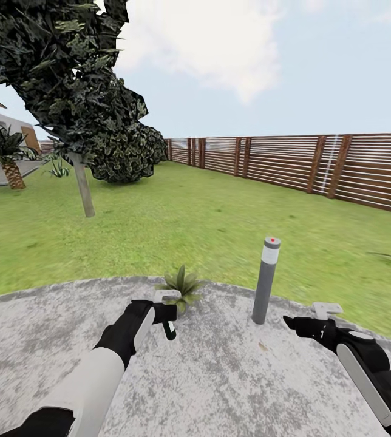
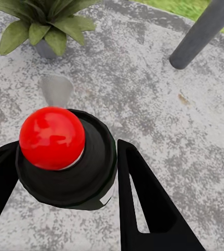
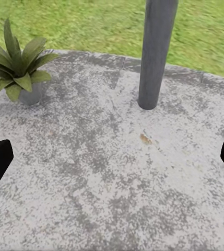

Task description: Pick up the pesticide atomizer in the garden and spray insectifuge to fully cover both potted plants in the garden.

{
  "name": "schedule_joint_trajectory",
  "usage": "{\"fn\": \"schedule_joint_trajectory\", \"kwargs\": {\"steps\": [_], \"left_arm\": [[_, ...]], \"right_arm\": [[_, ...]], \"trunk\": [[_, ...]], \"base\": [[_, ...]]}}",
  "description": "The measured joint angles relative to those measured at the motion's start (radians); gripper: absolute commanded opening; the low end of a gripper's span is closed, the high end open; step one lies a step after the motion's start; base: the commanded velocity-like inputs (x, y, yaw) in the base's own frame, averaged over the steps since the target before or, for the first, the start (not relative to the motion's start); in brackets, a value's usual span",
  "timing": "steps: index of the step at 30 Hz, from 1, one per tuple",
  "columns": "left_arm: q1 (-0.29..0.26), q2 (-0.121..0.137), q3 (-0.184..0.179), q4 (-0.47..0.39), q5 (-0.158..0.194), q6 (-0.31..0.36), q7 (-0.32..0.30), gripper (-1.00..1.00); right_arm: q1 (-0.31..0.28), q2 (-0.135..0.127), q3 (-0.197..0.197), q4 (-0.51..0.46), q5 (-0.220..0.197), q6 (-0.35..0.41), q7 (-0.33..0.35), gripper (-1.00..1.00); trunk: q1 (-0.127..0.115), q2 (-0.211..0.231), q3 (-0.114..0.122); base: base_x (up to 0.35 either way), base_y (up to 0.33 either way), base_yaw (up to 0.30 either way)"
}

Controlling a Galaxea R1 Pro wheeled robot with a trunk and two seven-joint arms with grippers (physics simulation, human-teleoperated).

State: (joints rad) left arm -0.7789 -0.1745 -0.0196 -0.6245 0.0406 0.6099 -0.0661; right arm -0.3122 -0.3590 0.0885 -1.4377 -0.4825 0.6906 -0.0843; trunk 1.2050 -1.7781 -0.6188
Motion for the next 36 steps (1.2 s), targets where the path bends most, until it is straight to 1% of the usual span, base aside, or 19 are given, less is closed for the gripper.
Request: {"fn": "schedule_joint_trajectory", "kwargs": {"steps": [1, 9, 12, 14, 15, 16, 17, 18, 19, 20, 22, 24, 25, 26, 29, 31, 32, 35, 36], "left_arm": [[0.0, 0.0, 0.0, 0.0, 0.0, 0.0, 0.0, -1.0], [0.0, 0.0, 0.0, -0.002, -0.001, 0.0, 0.002, -1.0], [0.0, 0.0, -0.004, -0.016, -0.002, -0.001, -0.001, -1.0], [0.0, 0.0, -0.017, -0.052, -0.001, -0.001, -0.004, -1.0], [0.0, 0.0, -0.03, -0.071, 0.0, -0.001, -0.011, -1.0], [0.0, 0.0, -0.052, -0.086, 0.001, 0.0, -0.026, -1.0], [0.0, 0.0, -0.105, -0.101, 0.006, 0.0, -0.063, -1.0], [0.0, 0.0, -0.151, -0.11, 0.004, 0.0, -0.097, -1.0], [0.0, 0.0, -0.202, -0.118, 0.004, 0.0, -0.132, -1.0], [0.0, 0.0, -0.26, -0.122, 0.004, -0.001, -0.168, -1.0], [0.0, 0.001, -0.412, -0.129, 0.003, -0.002, -0.249, -1.0], [0.0, 0.002, -0.493, -0.131, -0.002, -0.005, -0.289, -1.0], [0.0, 0.003, -0.525, -0.132, -0.002, -0.007, -0.308, -1.0], [0.001, 0.003, -0.565, -0.132, -0.001, -0.011, -0.345, -1.0], [0.001, 0.005, -0.636, -0.132, -0.004, -0.033, -0.455, -1.0], [0.0, 0.017, -0.67, -0.132, -0.007, -0.069, -0.545, -1.0], [0.0, 0.022, -0.681, -0.132, -0.008, -0.096, -0.581, -1.0], [0.0, 0.026, -0.694, -0.132, -0.012, -0.146, -0.623, -1.0], [0.0, 0.026, -0.709, -0.132, -0.016, -0.162, -0.633, -1.0]], "right_arm": [[0.0, 0.0, 0.0, 0.0, 0.0, 0.0, 0.0, 1.0], [0.0, 0.001, 0.003, 0.02, 0.003, 0.0, -0.001, 1.0], [0.0, -0.002, 0.0, 0.022, 0.026, 0.013, 0.002, 1.0], [-0.001, -0.015, -0.003, 0.02, 0.032, 0.059, 0.004, 1.0], [-0.002, -0.034, -0.004, 0.02, 0.035, 0.087, 0.006, 1.0], [-0.003, -0.06, -0.003, 0.021, 0.036, 0.112, 0.01, 1.0], [-0.004, -0.106, -0.002, 0.021, 0.036, 0.134, 0.034, 1.0], [-0.006, -0.137, -0.001, 0.022, 0.029, 0.142, 0.076, 1.0], [-0.009, -0.163, 0.0, 0.022, 0.021, 0.147, 0.138, 1.0], [-0.011, -0.183, 0.0, 0.021, 0.02, 0.151, 0.234, 1.0], [-0.016, -0.237, 0.0, 0.019, 0.025, 0.152, 0.532, 1.0], [-0.017, -0.285, 0.0, 0.016, 0.033, 0.147, 0.686, 1.0], [-0.018, -0.31, 0.0, 0.016, 0.035, 0.144, 0.742, 1.0], [-0.018, -0.336, -0.001, 0.015, 0.036, 0.137, 0.813, 1.0], [-0.018, -0.372, -0.002, 0.014, 0.037, 0.115, 0.934, 1.0], [-0.018, -0.393, -0.003, 0.014, 0.038, 0.093, 1.01, 1.0], [-0.018, -0.398, -0.004, 0.014, 0.038, 0.085, 1.045, 1.0], [-0.018, -0.403, -0.004, 0.014, 0.038, 0.079, 1.095, 1.0], [-0.018, -0.404, -0.004, 0.014, 0.038, 0.078, 1.109, -1.0]], "trunk": [[-0.004, 0.007, 0.003], [-0.004, 0.007, 0.003], [-0.004, 0.007, 0.003], [-0.004, 0.007, 0.003], [-0.004, 0.007, 0.003], [-0.004, 0.007, 0.003], [-0.004, 0.007, 0.003], [-0.004, 0.007, 0.003], [-0.004, 0.007, 0.003], [-0.004, 0.007, 0.003], [-0.004, 0.007, 0.003], [-0.004, 0.007, 0.003], [-0.004, 0.007, 0.003], [-0.004, 0.007, 0.003], [-0.004, 0.007, 0.003], [-0.004, 0.007, 0.003], [-0.004, 0.007, 0.003], [-0.004, 0.007, 0.003], [-0.004, 0.007, 0.003]], "base": [[0.0, 0.0, 0.0], [0.0, 0.0, 0.0], [0.0, 0.0, 0.0], [0.0, 0.0, 0.0], [0.0, 0.0, 0.0], [0.0, 0.0, 0.0], [0.0, 0.0, 0.0], [0.0, 0.0, 0.0], [0.0, 0.0, 0.0], [0.0, 0.0, 0.0], [0.0, 0.0, 0.0], [0.0, 0.0, 0.0], [0.0, 0.0, 0.0], [0.0, 0.0, 0.0], [0.0, 0.0, 0.0], [0.0, 0.0, 0.0], [0.0, 0.0, 0.0], [0.0, 0.0, 0.0], [0.0, 0.0, 0.0]]}}
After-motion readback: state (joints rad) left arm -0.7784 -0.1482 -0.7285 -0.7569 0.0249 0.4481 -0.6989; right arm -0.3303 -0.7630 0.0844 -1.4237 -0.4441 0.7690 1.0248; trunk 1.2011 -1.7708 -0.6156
